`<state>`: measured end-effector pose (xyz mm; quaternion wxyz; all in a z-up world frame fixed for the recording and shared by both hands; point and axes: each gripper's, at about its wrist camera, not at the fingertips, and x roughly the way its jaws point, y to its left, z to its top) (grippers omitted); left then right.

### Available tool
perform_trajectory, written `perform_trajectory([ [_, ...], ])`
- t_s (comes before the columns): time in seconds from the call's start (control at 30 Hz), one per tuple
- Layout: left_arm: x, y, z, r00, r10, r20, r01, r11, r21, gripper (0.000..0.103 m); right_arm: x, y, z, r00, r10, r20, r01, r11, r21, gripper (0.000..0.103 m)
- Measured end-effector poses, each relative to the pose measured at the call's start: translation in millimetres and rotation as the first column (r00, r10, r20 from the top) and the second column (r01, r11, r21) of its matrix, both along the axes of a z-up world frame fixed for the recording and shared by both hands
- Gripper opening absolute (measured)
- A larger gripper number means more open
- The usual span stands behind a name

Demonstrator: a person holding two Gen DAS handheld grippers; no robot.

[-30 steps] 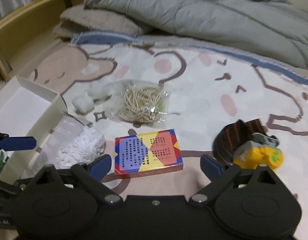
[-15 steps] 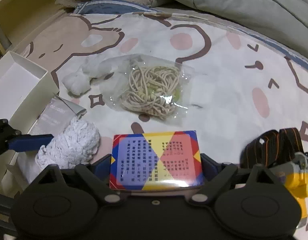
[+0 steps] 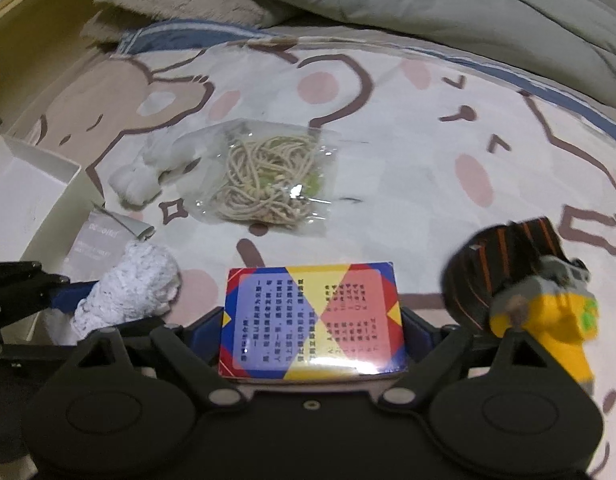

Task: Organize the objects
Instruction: 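Grasp the red-yellow-blue card box with the right tool while the left tool grasps the white yarn bundle, then carry both items to the white box while the right tool releases the card box inside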

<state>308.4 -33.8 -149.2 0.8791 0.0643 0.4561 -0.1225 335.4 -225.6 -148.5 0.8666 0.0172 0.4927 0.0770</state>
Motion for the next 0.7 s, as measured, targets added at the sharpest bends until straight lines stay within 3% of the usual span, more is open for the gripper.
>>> perform_trajectory([
  [0.2,-18,7,24,0.999,0.007,0.035,-0.006,0.999,-0.035,0.038,-23,-2,16,0.996,-0.076,0.039,0.075,0.997,0.025,0.089],
  [0.4,-38,22,62,0.997,0.007,0.081,0.001,0.996,-0.088,0.038,-56,0,49,0.982,-0.160,0.099,0.155,0.986,0.059,0.089],
  [0.7,-66,61,107,0.993,0.035,0.112,-0.022,0.994,-0.108,0.038,-91,18,96,0.954,-0.268,0.137,0.250,0.959,0.131,0.090],
])
